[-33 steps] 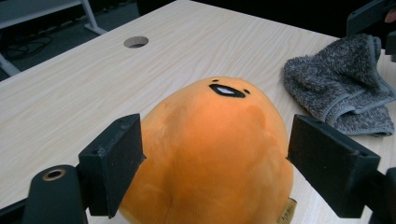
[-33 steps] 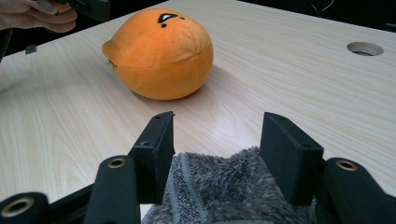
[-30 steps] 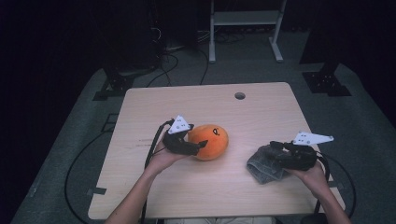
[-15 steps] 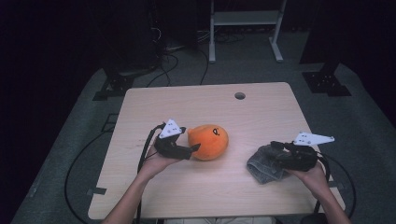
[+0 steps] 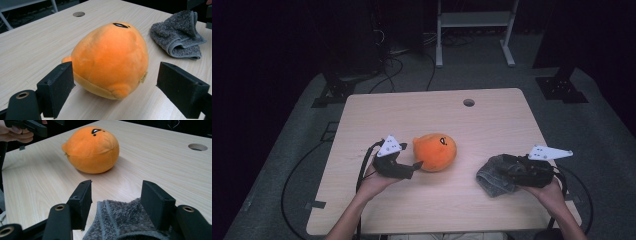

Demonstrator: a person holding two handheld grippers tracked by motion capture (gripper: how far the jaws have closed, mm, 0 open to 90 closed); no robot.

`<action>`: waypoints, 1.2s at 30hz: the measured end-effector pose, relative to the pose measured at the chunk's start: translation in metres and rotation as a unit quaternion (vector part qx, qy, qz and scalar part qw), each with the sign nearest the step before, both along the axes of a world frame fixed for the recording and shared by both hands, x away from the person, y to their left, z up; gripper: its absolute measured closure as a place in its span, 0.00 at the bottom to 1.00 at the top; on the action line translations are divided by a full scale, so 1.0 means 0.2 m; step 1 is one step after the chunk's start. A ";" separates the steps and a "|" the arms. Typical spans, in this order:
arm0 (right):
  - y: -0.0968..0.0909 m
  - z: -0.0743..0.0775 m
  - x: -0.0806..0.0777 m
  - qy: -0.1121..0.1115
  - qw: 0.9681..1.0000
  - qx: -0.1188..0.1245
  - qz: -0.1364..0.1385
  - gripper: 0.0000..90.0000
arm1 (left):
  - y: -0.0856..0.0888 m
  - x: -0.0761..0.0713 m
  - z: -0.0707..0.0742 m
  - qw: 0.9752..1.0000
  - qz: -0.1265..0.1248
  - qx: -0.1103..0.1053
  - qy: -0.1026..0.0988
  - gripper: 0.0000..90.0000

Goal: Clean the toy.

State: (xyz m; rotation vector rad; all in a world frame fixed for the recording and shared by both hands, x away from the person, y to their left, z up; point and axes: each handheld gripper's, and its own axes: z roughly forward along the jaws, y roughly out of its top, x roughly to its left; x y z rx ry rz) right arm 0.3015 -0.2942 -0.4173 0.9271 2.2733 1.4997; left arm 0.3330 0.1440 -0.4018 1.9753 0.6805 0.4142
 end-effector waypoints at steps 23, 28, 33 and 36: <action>0.09 -0.03 -0.11 0.003 0.999 -0.003 0.036 0.45 | 0.11 -0.13 -0.10 0.999 0.031 -0.003 -0.014 0.12; 0.11 -0.06 -0.11 0.002 0.999 0.000 0.037 0.44 | 0.10 -0.15 -0.13 0.999 0.039 -0.002 -0.024 0.12; 0.14 -0.10 -0.12 0.004 0.999 -0.005 0.042 0.44 | 0.09 -0.18 -0.15 0.997 0.060 -0.017 -0.037 0.12; 0.14 -0.12 -0.12 0.011 0.999 -0.007 0.042 0.43 | 0.09 -0.17 -0.17 0.997 0.059 -0.037 -0.025 0.12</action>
